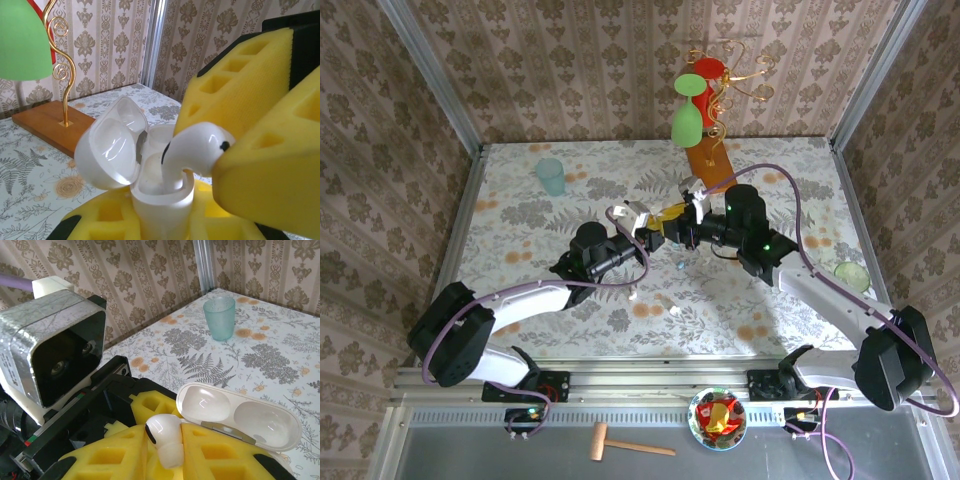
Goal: Insert wireless bluetooth earbuds into charging case
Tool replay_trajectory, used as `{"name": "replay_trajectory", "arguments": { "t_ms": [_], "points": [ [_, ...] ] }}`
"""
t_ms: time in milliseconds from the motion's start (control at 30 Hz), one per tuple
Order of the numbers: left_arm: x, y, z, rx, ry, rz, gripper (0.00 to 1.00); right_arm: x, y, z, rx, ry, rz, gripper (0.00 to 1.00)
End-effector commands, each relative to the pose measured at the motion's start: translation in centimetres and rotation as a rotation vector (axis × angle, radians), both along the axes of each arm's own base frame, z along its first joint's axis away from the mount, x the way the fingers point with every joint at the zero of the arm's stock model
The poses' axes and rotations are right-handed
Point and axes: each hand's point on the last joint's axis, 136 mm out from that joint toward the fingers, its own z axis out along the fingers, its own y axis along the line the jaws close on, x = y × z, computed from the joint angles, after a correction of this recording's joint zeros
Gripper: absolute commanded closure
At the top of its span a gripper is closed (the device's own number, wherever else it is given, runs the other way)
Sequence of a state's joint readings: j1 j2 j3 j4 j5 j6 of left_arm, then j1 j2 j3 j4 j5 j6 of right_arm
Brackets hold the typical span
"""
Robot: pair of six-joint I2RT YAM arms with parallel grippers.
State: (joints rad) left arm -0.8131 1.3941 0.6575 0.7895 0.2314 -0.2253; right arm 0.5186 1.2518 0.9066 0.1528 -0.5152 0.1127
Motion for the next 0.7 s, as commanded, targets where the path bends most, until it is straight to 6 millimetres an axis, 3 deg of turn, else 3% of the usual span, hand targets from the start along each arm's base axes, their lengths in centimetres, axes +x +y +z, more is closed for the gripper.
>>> {"name": "replay_trajectory", "arguments": {
  "t_ms": [0,267,667],
  "points": [
    [-0.7,-0.8,4.9,-0.078,-0.145,-0.042,1.0,0.1,0.0,-1.0,-0.035,0.078,-0.026,0.77],
    [-1.4,-1.0,4.4,-0.028,-0.237,-0.066,1.0,0.3,-0.1,-2.6,-0.105,0.14,-0.041,0.77],
    [-2.1,-1.0,4.5,-0.027,-0.29,-0.096,1.0,0.9,-0.5,-3.3,-0.145,0.184,-0.094,0.75]
  ]
}}
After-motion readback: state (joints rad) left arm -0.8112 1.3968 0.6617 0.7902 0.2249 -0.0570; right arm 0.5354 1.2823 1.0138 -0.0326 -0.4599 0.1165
